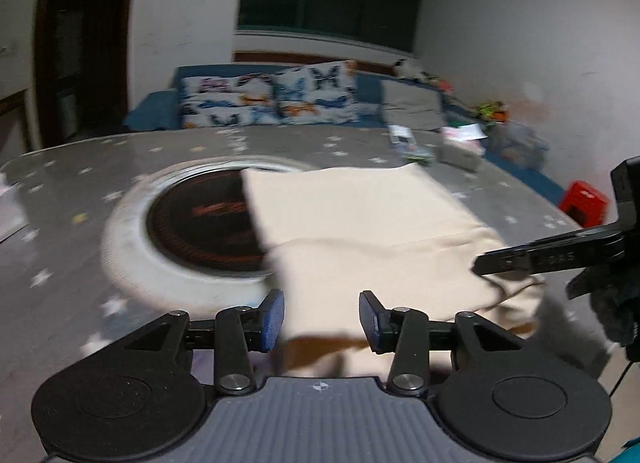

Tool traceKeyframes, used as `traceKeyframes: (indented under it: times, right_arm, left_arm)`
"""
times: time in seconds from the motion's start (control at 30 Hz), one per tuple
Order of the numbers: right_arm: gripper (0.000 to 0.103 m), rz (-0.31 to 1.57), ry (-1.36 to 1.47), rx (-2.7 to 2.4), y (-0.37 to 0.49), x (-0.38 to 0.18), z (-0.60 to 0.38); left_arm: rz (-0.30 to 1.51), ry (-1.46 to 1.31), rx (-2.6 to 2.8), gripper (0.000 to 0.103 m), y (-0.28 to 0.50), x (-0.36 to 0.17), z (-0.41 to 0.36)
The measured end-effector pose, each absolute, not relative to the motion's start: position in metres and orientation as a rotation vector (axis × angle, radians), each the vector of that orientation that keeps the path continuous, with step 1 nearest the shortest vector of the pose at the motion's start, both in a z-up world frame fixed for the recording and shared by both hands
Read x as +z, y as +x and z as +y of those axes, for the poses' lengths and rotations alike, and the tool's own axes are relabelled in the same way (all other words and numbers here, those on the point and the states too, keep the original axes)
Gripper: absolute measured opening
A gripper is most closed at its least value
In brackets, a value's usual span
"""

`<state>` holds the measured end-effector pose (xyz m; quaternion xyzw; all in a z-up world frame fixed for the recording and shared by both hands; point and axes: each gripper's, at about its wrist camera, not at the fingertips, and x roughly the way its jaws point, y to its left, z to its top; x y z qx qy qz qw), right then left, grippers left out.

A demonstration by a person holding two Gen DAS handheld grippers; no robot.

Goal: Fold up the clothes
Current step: 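Grasp the hem with the right gripper, fold it toward the collar, release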

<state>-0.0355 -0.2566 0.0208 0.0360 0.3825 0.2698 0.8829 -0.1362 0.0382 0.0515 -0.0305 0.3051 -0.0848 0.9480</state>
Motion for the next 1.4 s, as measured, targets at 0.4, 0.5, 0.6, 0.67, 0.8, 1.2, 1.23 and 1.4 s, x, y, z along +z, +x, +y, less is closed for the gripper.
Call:
traceKeyframes:
  times: [0.4, 0.5, 0.6, 0.67, 0.8, 1.2, 1.23, 1.4]
  right_arm:
    - [0.004, 0.722, -0.055, 0.589, -0.044, 0.052, -0.231]
    - [0.004, 0.639, -0.115, 0.607, -0.049, 0.08, -0.222]
    - [0.004, 0.553, -0.182, 0.635, -0.055, 0.107, -0.208]
    - [0.004, 0.502, -0.211, 0.653, -0.06, 0.123, -0.2]
    - [0.004, 0.4, -0.269, 0.688, -0.071, 0.154, -0.185]
    - [0.004, 0.517, -0.253, 0.567, -0.056, 0.114, -0.206]
    - [0.004, 0.547, -0.237, 0.554, -0.052, 0.104, -0.21]
    - [0.004, 0.689, -0.166, 0.5, -0.035, 0.058, -0.229]
  left_arm:
    - [0.642, 0.007, -0.154, 0.045, -0.132, 0.03, 0.033]
    - [0.638, 0.013, -0.145, 0.044, -0.13, 0.026, 0.032]
    - [0.633, 0.028, -0.14, 0.044, -0.13, 0.025, 0.029]
    - [0.63, 0.041, -0.135, 0.044, -0.13, 0.023, 0.027]
    - [0.621, 0.054, -0.118, 0.037, -0.132, 0.023, 0.025]
    - [0.594, 0.098, -0.117, 0.005, -0.142, 0.026, 0.019]
    - [0.597, 0.098, -0.116, 0.005, -0.143, 0.026, 0.02]
    - [0.641, 0.088, -0.123, 0.005, -0.144, 0.025, 0.024]
